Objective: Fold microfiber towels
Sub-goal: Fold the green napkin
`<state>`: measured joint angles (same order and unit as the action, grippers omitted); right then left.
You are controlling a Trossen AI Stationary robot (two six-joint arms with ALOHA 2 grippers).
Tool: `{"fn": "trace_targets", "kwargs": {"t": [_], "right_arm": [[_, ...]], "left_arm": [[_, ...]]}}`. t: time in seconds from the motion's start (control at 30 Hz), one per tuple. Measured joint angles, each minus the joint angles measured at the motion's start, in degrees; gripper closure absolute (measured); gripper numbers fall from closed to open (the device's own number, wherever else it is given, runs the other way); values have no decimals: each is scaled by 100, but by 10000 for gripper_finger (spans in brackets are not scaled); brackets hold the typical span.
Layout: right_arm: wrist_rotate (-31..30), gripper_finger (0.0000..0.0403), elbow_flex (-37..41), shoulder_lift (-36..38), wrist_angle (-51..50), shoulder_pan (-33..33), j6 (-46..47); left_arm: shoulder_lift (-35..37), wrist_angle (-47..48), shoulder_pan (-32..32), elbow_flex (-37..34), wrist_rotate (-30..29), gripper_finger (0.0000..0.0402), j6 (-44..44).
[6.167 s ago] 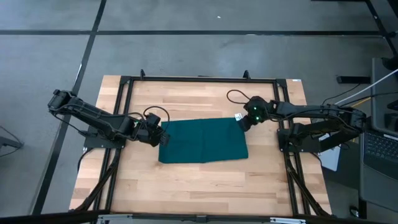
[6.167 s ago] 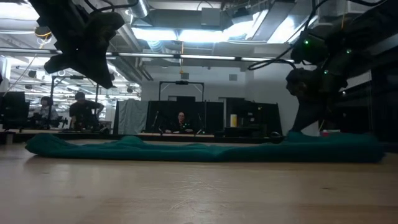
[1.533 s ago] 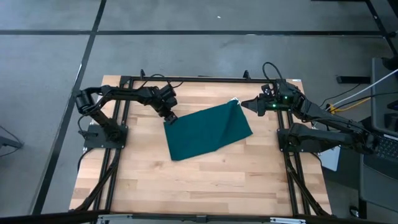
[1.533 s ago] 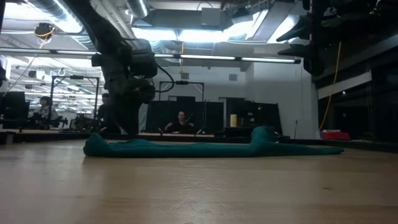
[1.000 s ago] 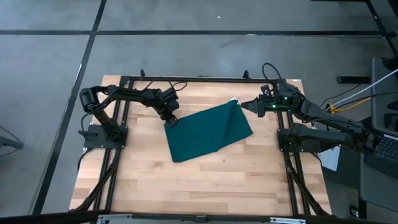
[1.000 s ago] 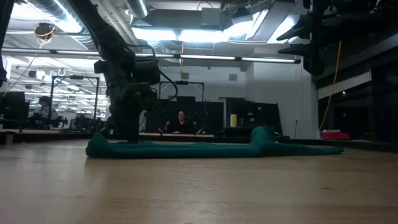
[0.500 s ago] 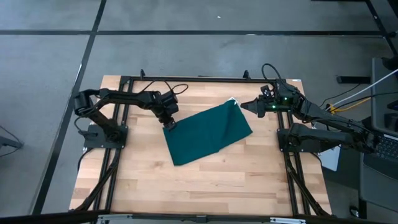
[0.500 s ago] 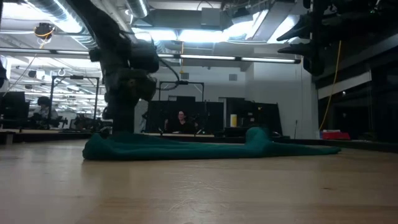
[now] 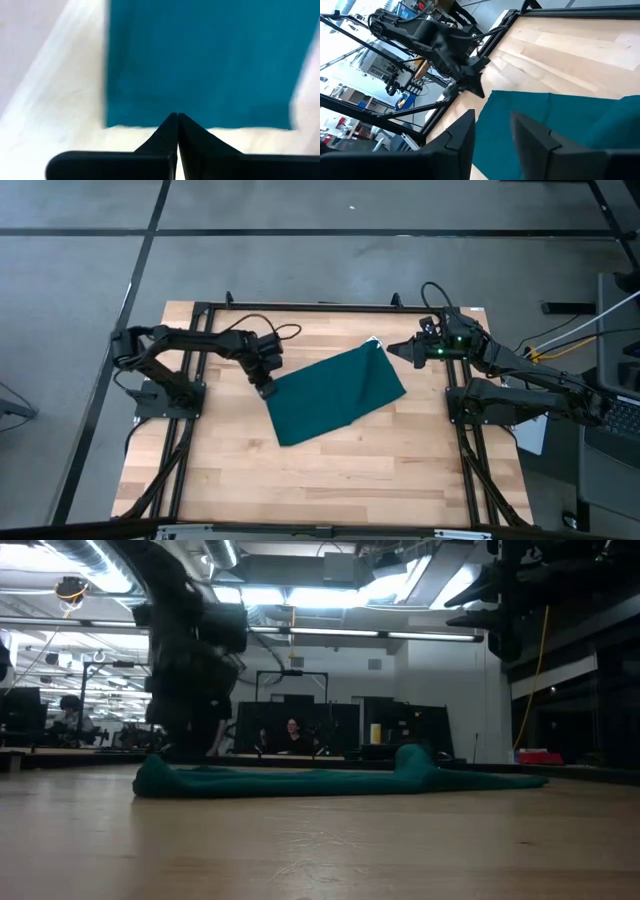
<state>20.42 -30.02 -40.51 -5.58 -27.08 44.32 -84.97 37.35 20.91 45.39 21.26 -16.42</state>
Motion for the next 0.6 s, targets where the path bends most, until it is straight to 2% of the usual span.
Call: {"fn": "trace_targets", "kwargs": {"t": [0.1, 0.2, 0.37, 0.6], "right_arm": [[-54, 270, 0, 13, 23, 70, -1], [-166, 268, 0, 13, 17, 139, -49], [-185, 270, 0, 13, -2, 246, -134], [-260, 255, 0, 13, 90, 298, 15]], "left_arm": [[426, -316, -242, 0, -634, 399, -450], [609, -439, -131, 0, -1108, 399, -534], [447, -359, -30, 0, -1126, 393, -120], [-23, -551, 213, 0, -707, 330, 155]]}}
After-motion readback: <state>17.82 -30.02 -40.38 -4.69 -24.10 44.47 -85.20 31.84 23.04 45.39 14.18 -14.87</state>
